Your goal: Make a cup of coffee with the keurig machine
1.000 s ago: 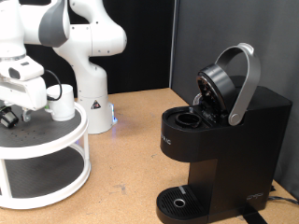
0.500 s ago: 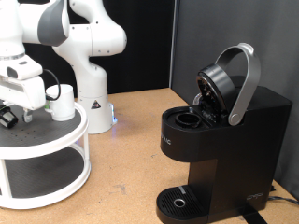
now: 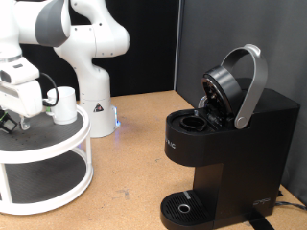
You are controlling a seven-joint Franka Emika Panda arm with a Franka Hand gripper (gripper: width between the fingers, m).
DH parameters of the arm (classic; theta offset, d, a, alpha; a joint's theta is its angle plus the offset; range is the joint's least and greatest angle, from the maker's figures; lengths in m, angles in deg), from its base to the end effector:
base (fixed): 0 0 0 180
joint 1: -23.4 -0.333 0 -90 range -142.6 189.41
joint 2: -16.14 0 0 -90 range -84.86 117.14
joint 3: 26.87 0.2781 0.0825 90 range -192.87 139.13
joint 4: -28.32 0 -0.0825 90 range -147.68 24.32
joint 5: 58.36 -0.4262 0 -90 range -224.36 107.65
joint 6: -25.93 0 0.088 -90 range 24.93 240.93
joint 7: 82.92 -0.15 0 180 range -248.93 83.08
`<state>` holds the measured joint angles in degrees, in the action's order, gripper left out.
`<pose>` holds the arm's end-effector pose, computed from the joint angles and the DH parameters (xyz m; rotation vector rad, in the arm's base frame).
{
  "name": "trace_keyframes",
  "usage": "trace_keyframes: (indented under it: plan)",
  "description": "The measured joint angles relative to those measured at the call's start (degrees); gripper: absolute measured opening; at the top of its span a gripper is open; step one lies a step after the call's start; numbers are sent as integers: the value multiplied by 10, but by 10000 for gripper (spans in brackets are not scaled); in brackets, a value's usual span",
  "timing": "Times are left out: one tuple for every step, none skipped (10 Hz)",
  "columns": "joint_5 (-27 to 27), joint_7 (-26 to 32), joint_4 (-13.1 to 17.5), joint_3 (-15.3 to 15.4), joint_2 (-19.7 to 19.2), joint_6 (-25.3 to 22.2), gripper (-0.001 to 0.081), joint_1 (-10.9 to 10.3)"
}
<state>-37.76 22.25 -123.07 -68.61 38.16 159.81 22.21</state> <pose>0.3567 -0.2716 0.2326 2.3722 2.0286 -0.0005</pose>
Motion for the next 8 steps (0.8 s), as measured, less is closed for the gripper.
trace_keyframes:
  plan:
    - [-8, 0, 10, 0, -9, -5, 803, -6]
    - [-14, 1, 18, 0, -17, -8, 803, -11]
    - [-20, 3, 25, 0, -22, -10, 803, -15]
    - [-24, 6, 29, 0, -25, -11, 803, -18]
    - [-27, 10, 31, 0, -26, -12, 803, -20]
    - [-28, 14, 33, -1, -26, -13, 803, -21]
    - [-28, 19, 33, -1, -25, -15, 803, -21]
    - [-28, 26, 34, -1, -24, -19, 803, -21]
